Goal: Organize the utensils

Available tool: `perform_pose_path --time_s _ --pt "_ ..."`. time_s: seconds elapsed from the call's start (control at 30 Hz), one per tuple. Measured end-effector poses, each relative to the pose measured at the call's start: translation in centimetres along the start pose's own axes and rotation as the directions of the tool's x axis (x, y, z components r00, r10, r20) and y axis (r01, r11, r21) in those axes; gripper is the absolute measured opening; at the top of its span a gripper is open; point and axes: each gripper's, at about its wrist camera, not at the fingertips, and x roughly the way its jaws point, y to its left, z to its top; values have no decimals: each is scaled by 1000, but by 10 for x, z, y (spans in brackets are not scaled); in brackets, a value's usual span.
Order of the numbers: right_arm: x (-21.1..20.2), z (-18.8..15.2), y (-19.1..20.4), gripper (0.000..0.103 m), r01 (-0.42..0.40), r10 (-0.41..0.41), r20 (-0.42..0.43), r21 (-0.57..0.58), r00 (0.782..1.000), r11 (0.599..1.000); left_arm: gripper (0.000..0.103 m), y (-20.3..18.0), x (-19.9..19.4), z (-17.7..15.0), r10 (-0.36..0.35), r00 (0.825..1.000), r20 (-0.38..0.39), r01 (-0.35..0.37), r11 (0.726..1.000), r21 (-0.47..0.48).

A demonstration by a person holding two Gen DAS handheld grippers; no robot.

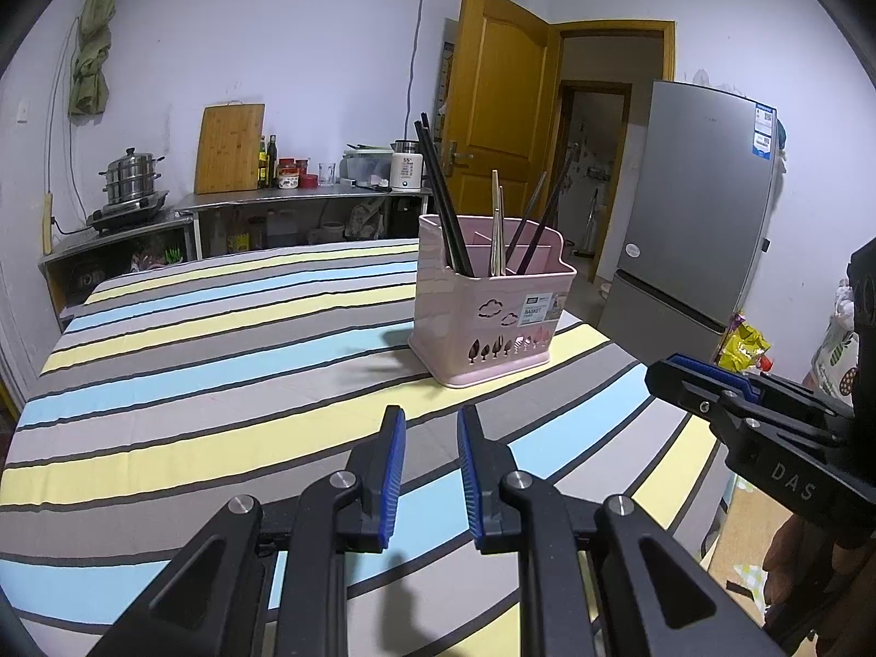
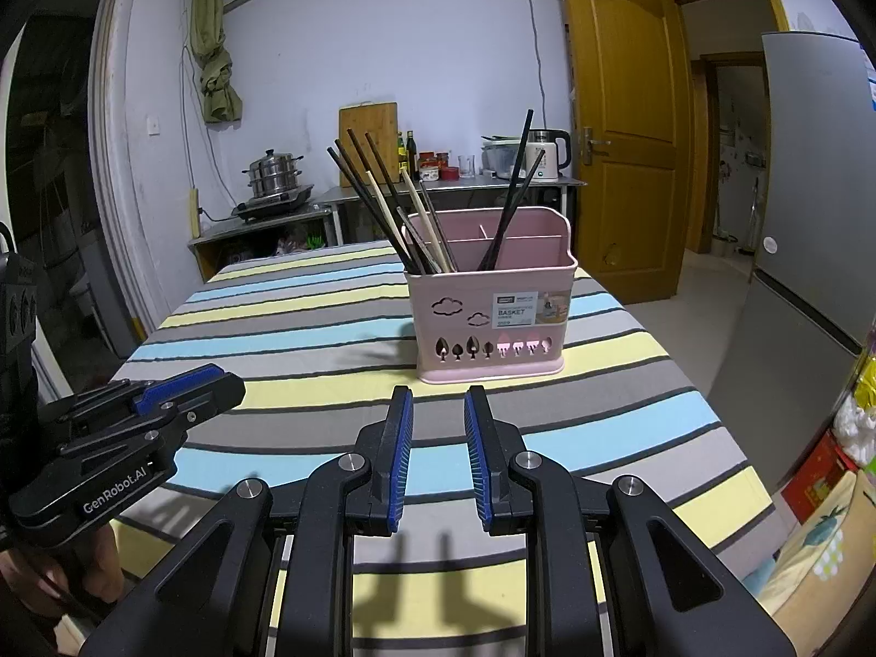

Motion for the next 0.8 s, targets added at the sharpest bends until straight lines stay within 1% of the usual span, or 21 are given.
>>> perform_pose_path --time_s 0.8 --pt "0 0 1 20 -1 1 -1 -5 1000 1000 19 0 -1 -1 -5 1000 -2 5 1000 -4"
